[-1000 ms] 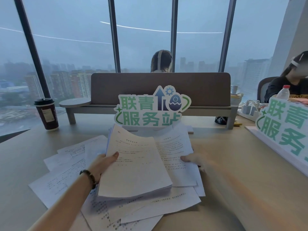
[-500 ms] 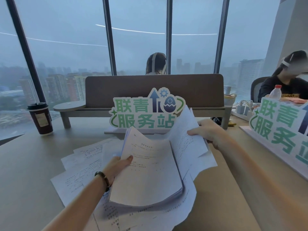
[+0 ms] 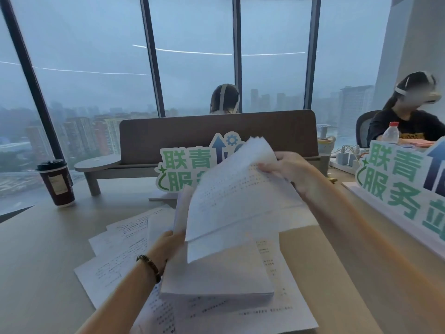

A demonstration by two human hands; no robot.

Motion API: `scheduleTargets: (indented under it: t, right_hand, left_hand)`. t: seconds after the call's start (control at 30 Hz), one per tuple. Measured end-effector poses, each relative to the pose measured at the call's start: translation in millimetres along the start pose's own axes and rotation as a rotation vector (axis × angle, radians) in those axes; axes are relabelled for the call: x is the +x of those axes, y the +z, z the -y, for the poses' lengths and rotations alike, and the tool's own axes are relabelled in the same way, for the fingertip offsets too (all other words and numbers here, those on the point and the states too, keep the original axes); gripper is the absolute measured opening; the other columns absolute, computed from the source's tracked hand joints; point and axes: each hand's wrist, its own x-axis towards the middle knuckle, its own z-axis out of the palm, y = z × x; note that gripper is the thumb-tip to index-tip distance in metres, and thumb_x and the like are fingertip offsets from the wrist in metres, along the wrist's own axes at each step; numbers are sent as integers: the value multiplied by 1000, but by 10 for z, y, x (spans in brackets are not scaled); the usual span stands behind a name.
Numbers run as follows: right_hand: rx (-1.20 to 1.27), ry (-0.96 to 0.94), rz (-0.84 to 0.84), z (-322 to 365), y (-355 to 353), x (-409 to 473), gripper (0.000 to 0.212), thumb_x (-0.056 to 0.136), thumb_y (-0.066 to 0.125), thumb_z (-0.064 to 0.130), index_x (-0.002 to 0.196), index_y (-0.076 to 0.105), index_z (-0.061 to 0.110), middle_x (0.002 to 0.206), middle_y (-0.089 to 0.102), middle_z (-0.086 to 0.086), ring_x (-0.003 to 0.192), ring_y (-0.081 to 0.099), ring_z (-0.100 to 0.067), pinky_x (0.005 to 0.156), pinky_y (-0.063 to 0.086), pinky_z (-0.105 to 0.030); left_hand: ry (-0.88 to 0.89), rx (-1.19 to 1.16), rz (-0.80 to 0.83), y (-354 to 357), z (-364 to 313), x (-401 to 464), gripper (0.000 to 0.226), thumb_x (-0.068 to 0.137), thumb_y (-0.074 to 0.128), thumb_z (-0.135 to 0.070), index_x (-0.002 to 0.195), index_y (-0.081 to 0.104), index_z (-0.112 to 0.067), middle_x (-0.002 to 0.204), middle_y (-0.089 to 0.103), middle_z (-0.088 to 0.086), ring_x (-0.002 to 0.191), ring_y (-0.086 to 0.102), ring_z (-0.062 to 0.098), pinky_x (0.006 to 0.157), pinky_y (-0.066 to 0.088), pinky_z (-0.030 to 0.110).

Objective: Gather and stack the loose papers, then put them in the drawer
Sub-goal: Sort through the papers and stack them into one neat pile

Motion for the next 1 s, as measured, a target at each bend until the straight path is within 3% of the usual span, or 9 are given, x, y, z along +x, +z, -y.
scheduleTargets:
  t: [0.1,0.17,0.23,0.33,0.47,0.53,0.67,0.83,1.0]
  right_hand:
    - [-14,55,-42,-393,22,-30,22,84,77,8,104,68,7,89,75,-11,66,74,-21,49,58,-29]
    - [-53,107,-58,-662,52,-16,20,84,78,10,97,64,13,89,73,-8,73,72,-22,53,59,-28]
    - [-105,133,-84,-916,95,36,21,83,80,14,96,64,14,94,73,-8,82,72,-25,70,62,-36]
    - [-139,131,-163,-1165,208,78,15,88,74,16,97,64,14,103,71,-10,84,67,-21,80,54,-35]
    - [-107,210,-132,-1349,313,39,21,92,68,25,109,60,17,107,68,-4,97,65,-24,91,54,-42]
    - [10,266,-70,-1372,318,5,28,89,69,15,116,61,14,110,70,-6,102,67,-29,95,54,-48]
    - [62,87,-124,-1247,306,-69,19,90,64,1,103,66,15,99,76,-5,87,73,-23,76,61,-40]
    - [16,-206,-200,-990,309,-147,18,95,64,13,105,66,28,100,75,10,89,73,-12,74,61,-33]
    - [-7,-314,-230,-902,385,-228,13,97,62,16,106,63,25,104,73,8,92,71,-14,78,61,-39]
  left_hand:
    - [-1,-115,0,-13,-43,-3,41,94,58,-42,102,68,-4,92,73,14,74,68,25,54,54,26]
    - [20,-200,37,6,-84,-31,43,93,54,-48,97,70,-8,77,76,6,65,72,19,48,54,23]
    - [59,-244,79,49,-117,-62,42,90,55,-50,95,71,-12,74,77,1,64,74,15,51,56,24]
    - [104,-318,114,134,-129,-98,37,86,67,-34,109,70,-5,102,76,14,87,74,28,71,61,36]
    - [111,-377,99,211,-131,-119,35,86,72,-20,114,65,1,102,75,18,90,73,35,72,62,43]
    - [149,-384,86,232,-162,-133,32,86,71,-20,112,66,-1,101,75,17,89,73,35,72,62,43]
    - [278,-413,67,251,-275,-223,19,88,69,-17,103,70,-5,96,77,13,87,74,30,71,62,40]
    - [471,-399,-36,220,-428,-281,16,90,66,-18,103,72,-10,97,77,4,91,74,25,76,60,43]
    - [512,-474,-73,227,-476,-337,18,91,64,-18,105,71,-10,98,77,3,89,74,21,74,61,39]
